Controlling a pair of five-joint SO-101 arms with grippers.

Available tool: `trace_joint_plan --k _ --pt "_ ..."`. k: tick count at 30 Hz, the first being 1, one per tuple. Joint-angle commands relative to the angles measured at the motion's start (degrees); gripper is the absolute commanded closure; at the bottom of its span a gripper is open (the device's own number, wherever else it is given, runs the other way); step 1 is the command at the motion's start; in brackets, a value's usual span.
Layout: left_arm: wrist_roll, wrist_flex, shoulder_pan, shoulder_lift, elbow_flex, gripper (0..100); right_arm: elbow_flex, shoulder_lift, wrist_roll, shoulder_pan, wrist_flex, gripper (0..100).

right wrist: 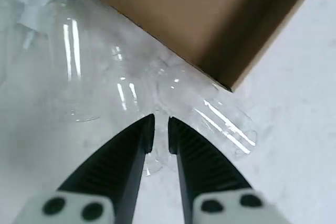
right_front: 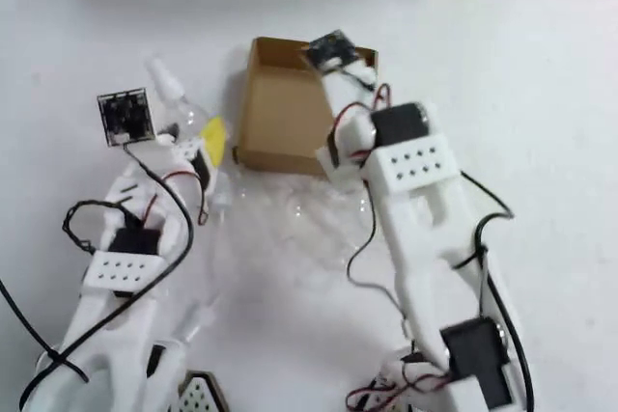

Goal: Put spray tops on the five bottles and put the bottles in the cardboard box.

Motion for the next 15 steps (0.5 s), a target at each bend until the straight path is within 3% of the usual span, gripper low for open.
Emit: trace_joint_plan --k 1,9,15 --pt "6.68 -2.2 -0.57 -0.4 -4.13 98 2.46 -8.66 0.0 -7.43 -0.04 98.1" --pt "8.88 -2.46 -0.22 -0.4 -4.04 98 22.07 -20.35 0.44 -16.57 -16.66 98.1" --pt "8.88 -8.53 -0.22 0.04 -2.2 98 38.95 -30.9 0.26 -20.09 -32.22 98.1"
